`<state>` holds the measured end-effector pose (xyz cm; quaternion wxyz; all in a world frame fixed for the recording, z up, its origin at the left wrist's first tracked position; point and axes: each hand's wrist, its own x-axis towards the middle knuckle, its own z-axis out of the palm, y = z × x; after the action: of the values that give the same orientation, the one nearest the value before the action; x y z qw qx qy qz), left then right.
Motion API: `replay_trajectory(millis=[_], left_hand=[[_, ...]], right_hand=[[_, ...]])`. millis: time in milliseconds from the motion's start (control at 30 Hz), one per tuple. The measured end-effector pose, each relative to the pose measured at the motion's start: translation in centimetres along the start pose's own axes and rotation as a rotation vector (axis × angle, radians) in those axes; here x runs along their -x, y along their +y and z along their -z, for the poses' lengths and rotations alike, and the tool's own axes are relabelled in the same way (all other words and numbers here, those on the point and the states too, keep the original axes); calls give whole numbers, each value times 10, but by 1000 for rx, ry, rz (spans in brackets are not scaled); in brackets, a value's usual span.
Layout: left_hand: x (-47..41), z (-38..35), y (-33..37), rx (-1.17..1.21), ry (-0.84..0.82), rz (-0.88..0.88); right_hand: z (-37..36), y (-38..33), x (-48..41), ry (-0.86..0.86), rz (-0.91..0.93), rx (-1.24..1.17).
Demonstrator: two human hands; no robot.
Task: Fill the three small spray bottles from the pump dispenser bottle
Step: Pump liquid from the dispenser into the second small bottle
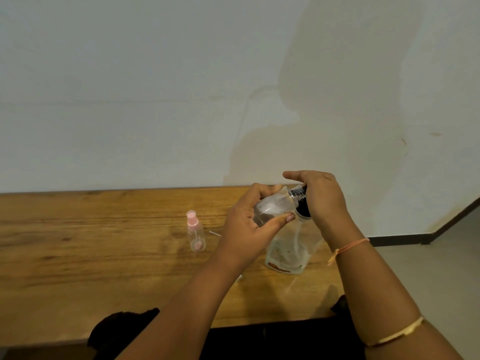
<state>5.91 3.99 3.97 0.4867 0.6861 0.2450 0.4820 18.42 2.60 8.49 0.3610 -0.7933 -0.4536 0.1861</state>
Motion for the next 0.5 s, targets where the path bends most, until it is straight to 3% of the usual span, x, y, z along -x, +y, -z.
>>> replay_trajectory(millis=[133, 300, 433, 500], left_hand=[[1, 1, -3, -10, 24, 13], [-1, 2, 5, -7, 14, -35], [-2, 3, 4, -3, 16, -50], [-2, 1, 2, -4, 7, -27]], right_hand=[[-4, 3, 1, -30, -10, 39], [8, -8, 3, -1, -58, -334], [8, -9, 1, -44, -59, -362], [3, -1, 0, -26, -51, -236]])
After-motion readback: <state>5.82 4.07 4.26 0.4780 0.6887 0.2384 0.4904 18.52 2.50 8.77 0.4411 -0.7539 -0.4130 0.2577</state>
